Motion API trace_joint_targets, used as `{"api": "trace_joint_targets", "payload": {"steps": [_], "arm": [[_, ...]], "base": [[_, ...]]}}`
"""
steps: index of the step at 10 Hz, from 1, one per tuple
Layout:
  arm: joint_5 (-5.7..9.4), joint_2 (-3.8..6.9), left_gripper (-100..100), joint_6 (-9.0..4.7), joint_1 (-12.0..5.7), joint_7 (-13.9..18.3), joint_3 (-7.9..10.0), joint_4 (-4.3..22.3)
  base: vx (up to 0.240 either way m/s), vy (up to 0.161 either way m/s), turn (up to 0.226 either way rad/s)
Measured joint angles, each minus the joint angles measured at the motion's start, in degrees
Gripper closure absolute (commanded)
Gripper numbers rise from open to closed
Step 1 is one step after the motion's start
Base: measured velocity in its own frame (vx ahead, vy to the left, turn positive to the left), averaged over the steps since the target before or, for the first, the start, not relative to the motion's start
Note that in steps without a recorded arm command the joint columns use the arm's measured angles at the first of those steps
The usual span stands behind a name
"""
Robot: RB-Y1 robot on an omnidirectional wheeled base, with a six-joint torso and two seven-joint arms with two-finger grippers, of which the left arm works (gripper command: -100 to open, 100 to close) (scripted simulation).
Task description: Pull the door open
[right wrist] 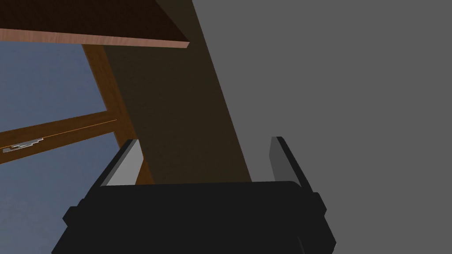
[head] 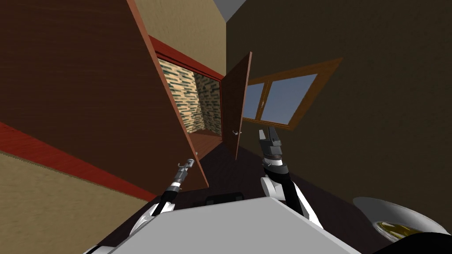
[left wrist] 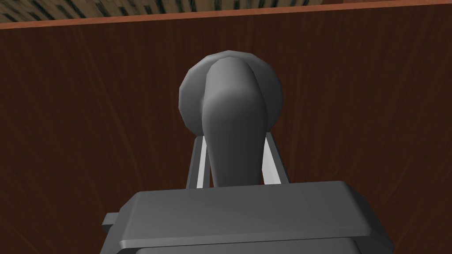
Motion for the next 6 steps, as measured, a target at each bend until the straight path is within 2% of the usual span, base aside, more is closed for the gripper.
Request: {"api": "trace_joint_targets", "payload": {"steps": [1,2,6], "arm": [[-0.12,-0.14,100,0.1,0.13,0.0,0.06,-0.2],[-0.21,-0.3,100,0.17,0.24,0.0,-0.06,-0.1],[-1.43,0.18,100,-0.06,0.98,0.6,2.2,-0.4]], "base": [[-0.081,0.04,-0.041],[-0.155,0.025,-0.192],[-0.212,0.051,-0.213]]}}
